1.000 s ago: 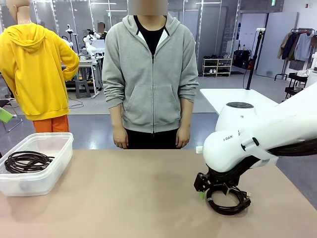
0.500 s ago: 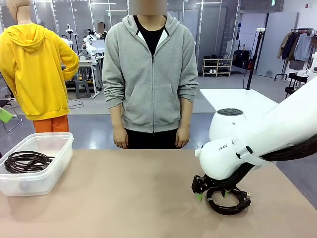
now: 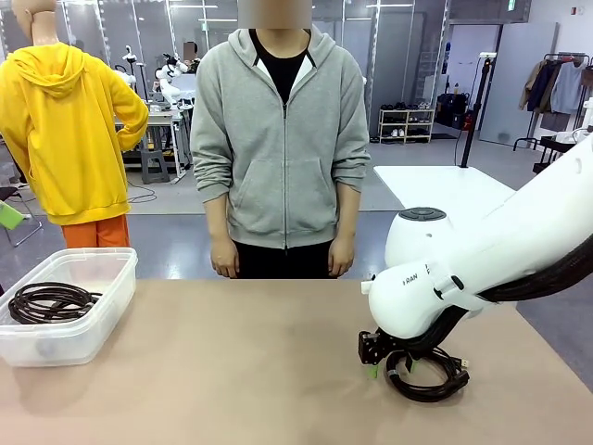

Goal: Organize and store the cables.
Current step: Place the USB Extension Cable into the Organizing box.

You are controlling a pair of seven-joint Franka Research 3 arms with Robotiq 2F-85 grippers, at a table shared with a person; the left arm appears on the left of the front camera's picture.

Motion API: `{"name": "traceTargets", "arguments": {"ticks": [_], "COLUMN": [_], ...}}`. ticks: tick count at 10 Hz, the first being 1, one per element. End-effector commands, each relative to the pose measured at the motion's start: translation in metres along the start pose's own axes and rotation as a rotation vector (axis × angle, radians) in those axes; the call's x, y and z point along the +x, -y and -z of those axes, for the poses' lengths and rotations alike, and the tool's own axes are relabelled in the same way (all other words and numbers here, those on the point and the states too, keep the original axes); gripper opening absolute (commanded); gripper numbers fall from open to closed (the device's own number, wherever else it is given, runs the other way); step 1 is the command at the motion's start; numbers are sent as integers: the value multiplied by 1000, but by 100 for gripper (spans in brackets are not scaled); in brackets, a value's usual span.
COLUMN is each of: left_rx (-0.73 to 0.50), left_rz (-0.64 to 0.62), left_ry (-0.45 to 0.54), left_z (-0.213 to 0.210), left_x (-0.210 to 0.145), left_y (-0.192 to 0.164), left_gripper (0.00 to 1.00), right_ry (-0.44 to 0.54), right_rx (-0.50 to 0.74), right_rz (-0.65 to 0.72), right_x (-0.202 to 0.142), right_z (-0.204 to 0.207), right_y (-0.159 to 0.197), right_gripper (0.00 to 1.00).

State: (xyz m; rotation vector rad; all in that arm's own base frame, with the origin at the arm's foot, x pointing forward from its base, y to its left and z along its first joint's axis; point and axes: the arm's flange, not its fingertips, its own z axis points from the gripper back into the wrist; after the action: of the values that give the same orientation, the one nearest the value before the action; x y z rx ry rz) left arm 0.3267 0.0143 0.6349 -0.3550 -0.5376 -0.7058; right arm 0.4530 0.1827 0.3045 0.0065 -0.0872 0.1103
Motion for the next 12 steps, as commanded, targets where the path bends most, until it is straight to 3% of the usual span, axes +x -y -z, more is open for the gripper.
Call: {"name": "traceTargets", "arguments": {"ticks": [1,3,4,5,8,12], "left_rx": [9,9,9,9,9,9], "left_rz": [-6,-6,-6,-6,-6,-6], "left_ry": [-4,-4,-4,-4,-4,-4], "left_z": [-2,-2,-2,-2,-2,-2], "left_x": [4,4,4,4,4,4], "left_y": [0,0,0,0,0,0], "left_gripper": [100,100,100,100,100,100], "right_ry": [7,-20,-27,-18,0,9], "right_rx": [-31,-28,-32,-28,-40,-33], "right_rz": [45,45,40,41,38,34], "right_x": [2,3,3,3,-1,-5], "right_z": [2,8,10,9,-6,-88], "right_y": [-7,-8,-10,-10,-12,-7], "right_gripper": [0,0,6,0,0,0]}}
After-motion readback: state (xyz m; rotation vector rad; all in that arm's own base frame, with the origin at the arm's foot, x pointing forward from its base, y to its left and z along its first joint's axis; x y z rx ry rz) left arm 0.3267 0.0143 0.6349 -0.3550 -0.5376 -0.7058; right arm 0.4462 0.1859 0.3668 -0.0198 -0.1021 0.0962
